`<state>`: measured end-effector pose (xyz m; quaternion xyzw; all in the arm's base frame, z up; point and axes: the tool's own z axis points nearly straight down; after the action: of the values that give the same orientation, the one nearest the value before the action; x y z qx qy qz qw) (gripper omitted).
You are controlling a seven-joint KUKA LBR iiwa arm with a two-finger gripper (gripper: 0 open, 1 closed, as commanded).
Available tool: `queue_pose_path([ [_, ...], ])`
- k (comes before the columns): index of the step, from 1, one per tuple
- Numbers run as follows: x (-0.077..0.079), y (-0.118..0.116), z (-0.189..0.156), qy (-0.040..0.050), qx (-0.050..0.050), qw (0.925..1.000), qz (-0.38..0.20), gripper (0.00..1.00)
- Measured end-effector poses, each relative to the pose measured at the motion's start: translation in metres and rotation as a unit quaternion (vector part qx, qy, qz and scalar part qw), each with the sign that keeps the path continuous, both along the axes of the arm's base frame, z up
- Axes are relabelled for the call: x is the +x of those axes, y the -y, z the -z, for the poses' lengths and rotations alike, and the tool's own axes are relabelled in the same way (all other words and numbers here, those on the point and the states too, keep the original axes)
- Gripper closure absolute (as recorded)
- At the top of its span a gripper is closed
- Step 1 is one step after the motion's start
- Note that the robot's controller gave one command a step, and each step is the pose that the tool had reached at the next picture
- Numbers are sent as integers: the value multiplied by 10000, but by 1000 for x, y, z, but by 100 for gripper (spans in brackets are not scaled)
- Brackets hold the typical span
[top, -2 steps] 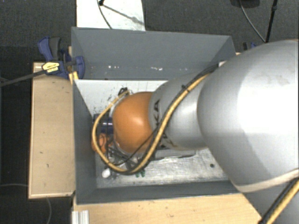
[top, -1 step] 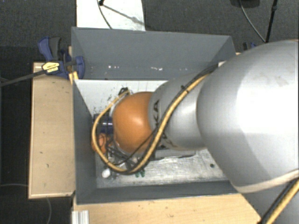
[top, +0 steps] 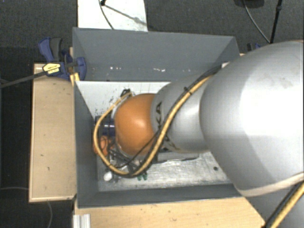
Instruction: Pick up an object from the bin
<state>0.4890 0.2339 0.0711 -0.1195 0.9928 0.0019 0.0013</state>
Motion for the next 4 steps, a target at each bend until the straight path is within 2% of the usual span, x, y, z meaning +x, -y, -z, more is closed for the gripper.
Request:
queue_pose_path([
  [1,5,13,-111,-1,-11,9999,106,100],
  [2,5,13,-111,-1,-12,9999,113,100],
  [3,4,11,-144,-11,-16,9999,121,100],
  [4,5,10,-153,4,-11,9999,122,100],
])
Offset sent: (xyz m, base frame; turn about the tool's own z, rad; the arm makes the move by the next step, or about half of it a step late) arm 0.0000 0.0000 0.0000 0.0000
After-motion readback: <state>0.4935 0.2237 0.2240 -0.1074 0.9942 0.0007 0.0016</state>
